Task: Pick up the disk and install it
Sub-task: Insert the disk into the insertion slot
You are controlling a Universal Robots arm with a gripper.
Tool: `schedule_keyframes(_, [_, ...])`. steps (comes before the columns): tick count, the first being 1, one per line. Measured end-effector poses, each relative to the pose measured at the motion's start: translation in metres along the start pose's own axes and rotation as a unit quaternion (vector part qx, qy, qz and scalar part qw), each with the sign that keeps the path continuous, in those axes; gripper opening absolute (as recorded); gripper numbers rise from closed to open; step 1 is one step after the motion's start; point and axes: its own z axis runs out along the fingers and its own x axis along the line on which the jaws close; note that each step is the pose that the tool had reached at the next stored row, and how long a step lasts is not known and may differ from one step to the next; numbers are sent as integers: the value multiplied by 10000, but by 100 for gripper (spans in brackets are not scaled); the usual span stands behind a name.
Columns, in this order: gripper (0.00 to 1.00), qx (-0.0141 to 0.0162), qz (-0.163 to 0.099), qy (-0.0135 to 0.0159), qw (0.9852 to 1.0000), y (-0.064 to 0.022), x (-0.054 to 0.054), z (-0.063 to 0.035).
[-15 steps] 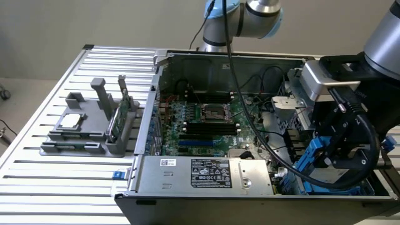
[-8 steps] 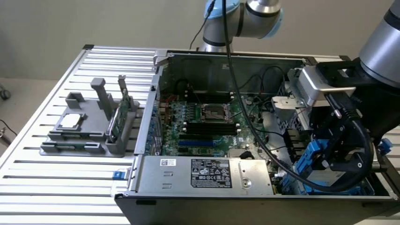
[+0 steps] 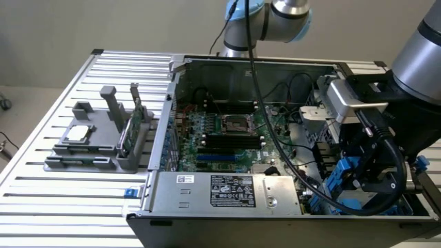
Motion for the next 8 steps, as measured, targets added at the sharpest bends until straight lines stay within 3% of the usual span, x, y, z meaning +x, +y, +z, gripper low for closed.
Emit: schedule_keyframes(8, [33, 0, -43, 0, 10000, 0, 7, 84])
